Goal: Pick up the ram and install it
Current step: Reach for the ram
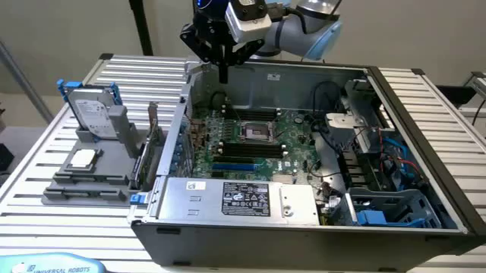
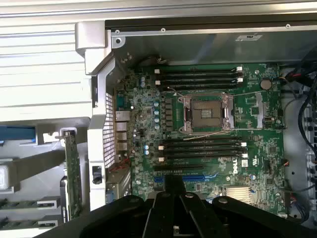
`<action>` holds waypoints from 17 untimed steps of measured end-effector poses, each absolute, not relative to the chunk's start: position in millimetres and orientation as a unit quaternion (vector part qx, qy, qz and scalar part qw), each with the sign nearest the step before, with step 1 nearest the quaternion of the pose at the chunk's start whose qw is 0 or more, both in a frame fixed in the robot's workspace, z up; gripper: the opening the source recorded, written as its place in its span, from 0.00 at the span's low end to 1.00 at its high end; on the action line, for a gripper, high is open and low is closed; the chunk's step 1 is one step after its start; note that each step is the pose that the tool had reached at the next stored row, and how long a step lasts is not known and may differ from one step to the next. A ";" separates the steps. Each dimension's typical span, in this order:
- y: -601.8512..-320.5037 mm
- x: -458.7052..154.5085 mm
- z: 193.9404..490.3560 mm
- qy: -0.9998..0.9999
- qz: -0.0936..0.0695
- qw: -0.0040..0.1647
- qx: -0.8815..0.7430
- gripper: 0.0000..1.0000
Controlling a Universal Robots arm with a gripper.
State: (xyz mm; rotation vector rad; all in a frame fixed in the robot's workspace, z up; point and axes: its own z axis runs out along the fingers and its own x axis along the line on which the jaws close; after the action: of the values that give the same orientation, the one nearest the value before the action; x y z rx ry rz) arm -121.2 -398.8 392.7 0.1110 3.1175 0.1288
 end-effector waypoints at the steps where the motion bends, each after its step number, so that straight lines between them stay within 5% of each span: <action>1: -398.8 -121.2 392.6 0.998 0.041 0.010 0.036 0.11; 17: -402.0 -127.6 392.7 0.998 0.041 0.010 0.036 0.11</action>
State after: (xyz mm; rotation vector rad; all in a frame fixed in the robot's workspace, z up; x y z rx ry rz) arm -127.6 -402.0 392.7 0.1109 3.1175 0.1289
